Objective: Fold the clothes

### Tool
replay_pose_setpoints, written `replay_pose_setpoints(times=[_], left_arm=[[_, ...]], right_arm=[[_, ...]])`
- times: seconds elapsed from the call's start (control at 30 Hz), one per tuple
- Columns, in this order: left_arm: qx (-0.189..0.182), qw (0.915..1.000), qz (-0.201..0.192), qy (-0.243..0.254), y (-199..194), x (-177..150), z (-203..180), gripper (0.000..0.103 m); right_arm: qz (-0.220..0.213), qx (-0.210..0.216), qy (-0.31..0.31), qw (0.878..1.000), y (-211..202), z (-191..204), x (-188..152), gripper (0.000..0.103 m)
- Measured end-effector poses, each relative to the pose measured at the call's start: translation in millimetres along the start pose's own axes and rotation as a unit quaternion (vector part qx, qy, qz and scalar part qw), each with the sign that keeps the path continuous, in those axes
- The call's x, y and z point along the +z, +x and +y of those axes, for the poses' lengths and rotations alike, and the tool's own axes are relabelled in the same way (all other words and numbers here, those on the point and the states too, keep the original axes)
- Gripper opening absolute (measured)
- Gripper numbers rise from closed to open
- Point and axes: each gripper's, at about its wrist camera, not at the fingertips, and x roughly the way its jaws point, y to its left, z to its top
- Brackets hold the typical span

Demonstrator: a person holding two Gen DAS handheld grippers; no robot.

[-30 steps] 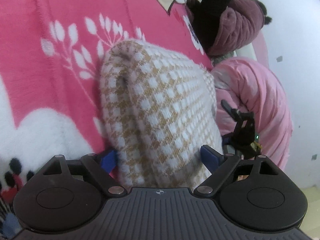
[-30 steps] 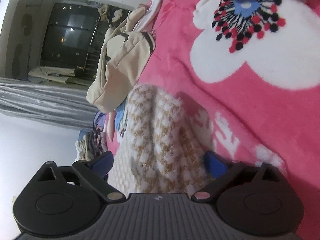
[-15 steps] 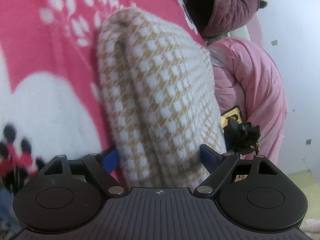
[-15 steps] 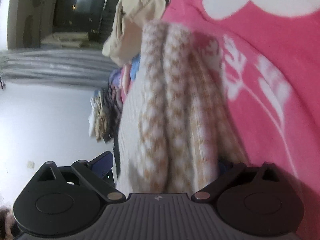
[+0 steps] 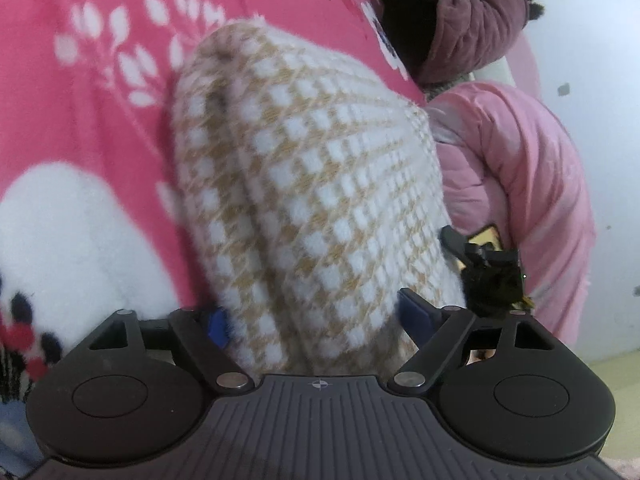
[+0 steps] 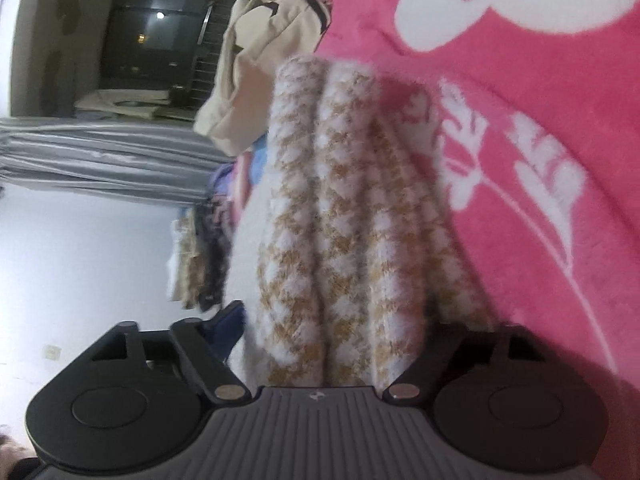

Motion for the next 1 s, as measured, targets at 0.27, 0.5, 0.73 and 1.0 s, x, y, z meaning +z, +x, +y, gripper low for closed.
replay_pose_setpoints(times=[0.27, 0.5, 0.73, 1.0], left_arm=[[-0.003, 0.9988, -0.02, 0.044, -19.0, -3.7, -22.5, 0.073], [-0.017, 0.9964, -0.042, 0.072, -26.6, -2.2, -39.8, 0.072], [-0.027, 0.9929, -0.066, 0.095, -39.1, 0.0, -53.6, 0.071], [-0.018, 0.9855, -0.142, 0.091, -93.0, 6.0, -48.4, 0.071]], right_arm=[[-0.033, -0.062, -0.03, 0.997, -14.2, 37.2, -18.8, 0.058], [-0.069, -0.086, -0.064, 0.992, -32.3, 60.7, -32.2, 0.057], [-0.093, -0.097, -0.091, 0.987, -37.3, 89.3, -44.9, 0.057], [-0.093, -0.08, -0.147, 0.982, 6.6, 142.0, -50.6, 0.057]])
